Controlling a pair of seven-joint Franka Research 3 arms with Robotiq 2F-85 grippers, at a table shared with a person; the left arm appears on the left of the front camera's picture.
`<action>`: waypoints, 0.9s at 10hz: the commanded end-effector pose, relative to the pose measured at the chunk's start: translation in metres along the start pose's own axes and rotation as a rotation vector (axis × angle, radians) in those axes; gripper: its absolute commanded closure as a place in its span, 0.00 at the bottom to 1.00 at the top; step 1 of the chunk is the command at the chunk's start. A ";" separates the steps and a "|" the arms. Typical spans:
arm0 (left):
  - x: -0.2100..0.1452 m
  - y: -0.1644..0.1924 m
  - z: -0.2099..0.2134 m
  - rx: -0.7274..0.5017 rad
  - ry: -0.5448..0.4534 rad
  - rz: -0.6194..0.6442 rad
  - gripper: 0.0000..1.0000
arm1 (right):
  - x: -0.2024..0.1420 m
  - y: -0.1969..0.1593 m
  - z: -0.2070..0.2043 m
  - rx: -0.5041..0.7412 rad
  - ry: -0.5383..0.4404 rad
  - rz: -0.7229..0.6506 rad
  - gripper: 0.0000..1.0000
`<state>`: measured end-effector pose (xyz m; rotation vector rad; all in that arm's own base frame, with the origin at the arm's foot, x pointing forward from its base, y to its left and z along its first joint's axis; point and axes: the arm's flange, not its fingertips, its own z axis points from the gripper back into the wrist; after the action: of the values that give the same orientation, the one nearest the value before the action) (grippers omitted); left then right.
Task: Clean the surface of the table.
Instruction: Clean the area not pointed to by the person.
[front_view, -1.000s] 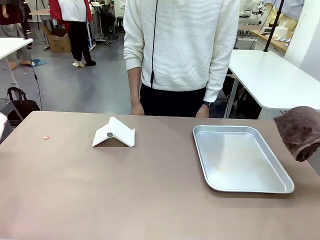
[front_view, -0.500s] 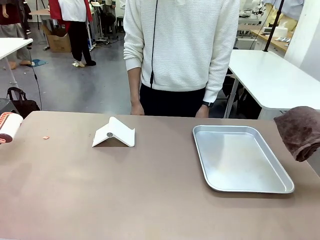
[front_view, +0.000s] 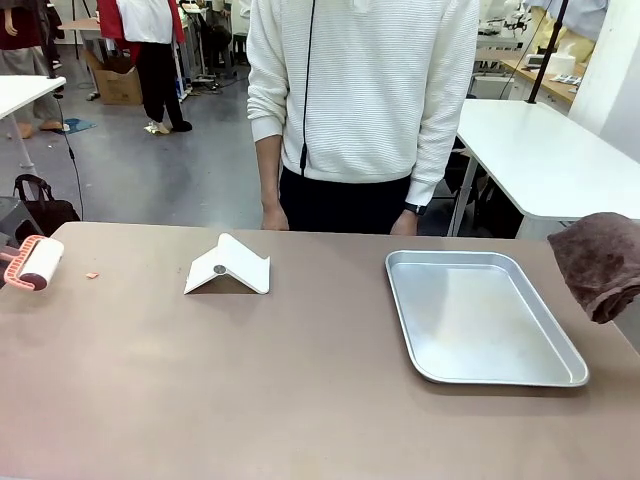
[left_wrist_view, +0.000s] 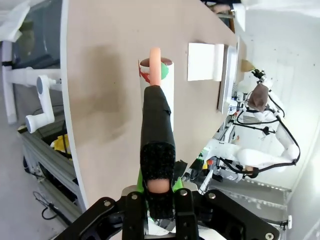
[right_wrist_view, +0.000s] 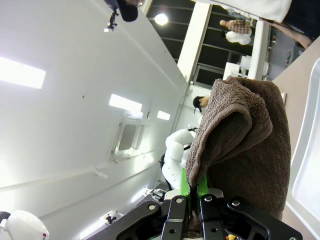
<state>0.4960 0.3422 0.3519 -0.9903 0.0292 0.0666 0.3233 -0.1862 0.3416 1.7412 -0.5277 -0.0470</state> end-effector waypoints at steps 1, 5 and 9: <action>0.012 -0.001 0.000 0.019 0.007 0.057 0.80 | 0.001 0.006 -0.003 -0.003 0.008 -0.016 0.94; 0.029 -0.001 -0.035 0.051 0.066 0.100 0.80 | 0.001 0.006 -0.003 -0.003 0.008 -0.016 0.94; 0.035 -0.006 -0.077 0.109 0.136 0.083 0.80 | 0.001 0.006 -0.003 -0.003 0.008 -0.016 0.94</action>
<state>0.5381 0.2893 0.3227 -0.9398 0.1587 0.0700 0.3233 -0.1861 0.3416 1.7413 -0.5276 -0.0470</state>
